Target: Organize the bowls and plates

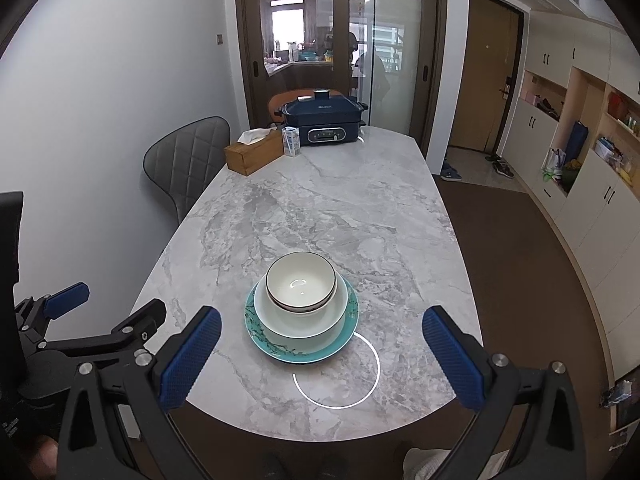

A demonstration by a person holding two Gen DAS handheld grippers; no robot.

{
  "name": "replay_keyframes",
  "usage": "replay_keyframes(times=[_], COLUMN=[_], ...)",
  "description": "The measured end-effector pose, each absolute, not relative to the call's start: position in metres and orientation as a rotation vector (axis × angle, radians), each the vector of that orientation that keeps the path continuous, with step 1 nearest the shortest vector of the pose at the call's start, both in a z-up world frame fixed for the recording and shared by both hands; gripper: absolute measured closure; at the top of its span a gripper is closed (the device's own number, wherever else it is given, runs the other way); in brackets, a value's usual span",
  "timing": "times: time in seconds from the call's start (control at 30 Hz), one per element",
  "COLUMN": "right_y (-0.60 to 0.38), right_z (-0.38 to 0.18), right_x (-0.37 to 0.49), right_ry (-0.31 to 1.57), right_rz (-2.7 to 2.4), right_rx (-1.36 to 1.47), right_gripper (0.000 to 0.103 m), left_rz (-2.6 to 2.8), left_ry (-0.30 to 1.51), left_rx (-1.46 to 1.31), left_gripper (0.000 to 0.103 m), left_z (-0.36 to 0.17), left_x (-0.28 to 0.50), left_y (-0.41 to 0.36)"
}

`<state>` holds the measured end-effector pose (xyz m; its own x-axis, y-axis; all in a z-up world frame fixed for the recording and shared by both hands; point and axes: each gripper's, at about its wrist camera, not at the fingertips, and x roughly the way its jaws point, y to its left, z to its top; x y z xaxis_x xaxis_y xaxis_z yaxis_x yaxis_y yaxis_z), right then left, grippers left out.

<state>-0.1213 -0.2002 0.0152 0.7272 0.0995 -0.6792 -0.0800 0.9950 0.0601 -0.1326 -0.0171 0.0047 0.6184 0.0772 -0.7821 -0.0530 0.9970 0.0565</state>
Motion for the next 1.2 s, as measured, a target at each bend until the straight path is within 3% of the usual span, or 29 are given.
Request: replay_keyframes(times=[1.2], right_y=[-0.209], right_z=[0.009], right_x=[-0.134], right_ry=[0.779], right_rz=[0.051], right_rx=[0.057], right_gripper=[0.0], left_rz=[0.085], left_ry=[0.91], left_rx=[0.017], left_gripper=[0.001], left_z=[0.002], left_x=[-0.15], left_y=[-0.022])
